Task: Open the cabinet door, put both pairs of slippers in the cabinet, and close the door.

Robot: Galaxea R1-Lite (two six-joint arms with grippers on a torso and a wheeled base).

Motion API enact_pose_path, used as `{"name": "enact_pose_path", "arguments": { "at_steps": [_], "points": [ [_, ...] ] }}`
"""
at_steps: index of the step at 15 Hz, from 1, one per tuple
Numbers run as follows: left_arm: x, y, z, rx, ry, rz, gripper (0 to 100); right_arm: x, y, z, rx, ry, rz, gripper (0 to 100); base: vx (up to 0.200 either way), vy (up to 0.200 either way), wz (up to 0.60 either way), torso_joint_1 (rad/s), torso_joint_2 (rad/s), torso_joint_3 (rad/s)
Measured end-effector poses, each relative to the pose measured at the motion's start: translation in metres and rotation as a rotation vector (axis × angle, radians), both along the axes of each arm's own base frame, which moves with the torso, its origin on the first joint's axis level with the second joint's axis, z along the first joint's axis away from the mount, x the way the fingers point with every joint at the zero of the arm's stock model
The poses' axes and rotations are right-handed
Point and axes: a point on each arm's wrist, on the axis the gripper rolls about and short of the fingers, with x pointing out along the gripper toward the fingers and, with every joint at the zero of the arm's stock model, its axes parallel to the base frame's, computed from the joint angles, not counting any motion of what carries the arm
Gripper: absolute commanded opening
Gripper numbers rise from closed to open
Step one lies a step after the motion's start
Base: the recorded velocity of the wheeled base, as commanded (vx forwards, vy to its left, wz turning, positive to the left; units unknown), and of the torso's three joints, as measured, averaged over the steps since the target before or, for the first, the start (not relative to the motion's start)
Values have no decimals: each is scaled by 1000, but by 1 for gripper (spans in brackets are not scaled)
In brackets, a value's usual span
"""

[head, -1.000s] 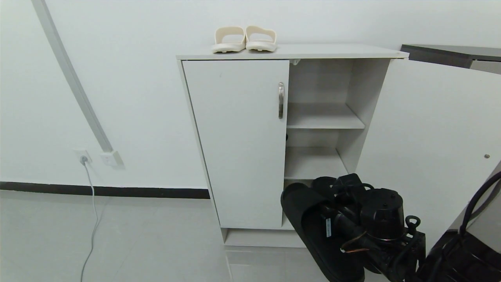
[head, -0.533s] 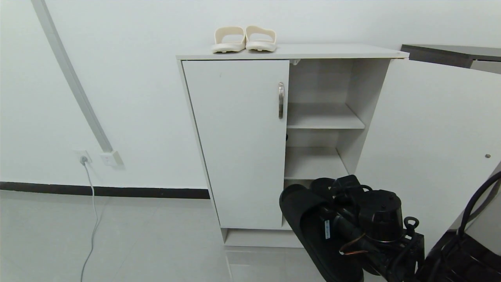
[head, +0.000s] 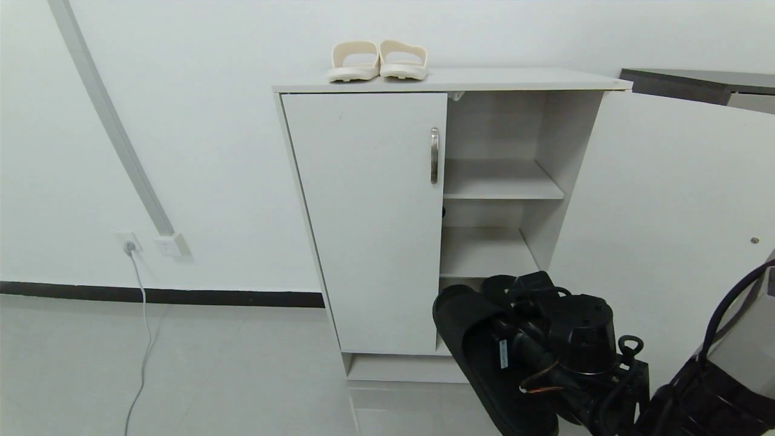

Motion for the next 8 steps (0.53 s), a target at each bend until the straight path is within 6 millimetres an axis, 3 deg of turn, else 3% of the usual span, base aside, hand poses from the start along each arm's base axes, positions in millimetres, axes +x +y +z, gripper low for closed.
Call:
{"name": "enact_pose_path", "arguments": {
  "at_steps": [7,8],
  "points": [
    [0,0,0,-21,0,5,0,42,40,0,10,-139,-330,0,0,0,0,0,0,0],
    [0,0,0,-22,0,5,0,44,43,-3,7,-140,-339,0,0,-200,0,7,2,2]
  ]
}}
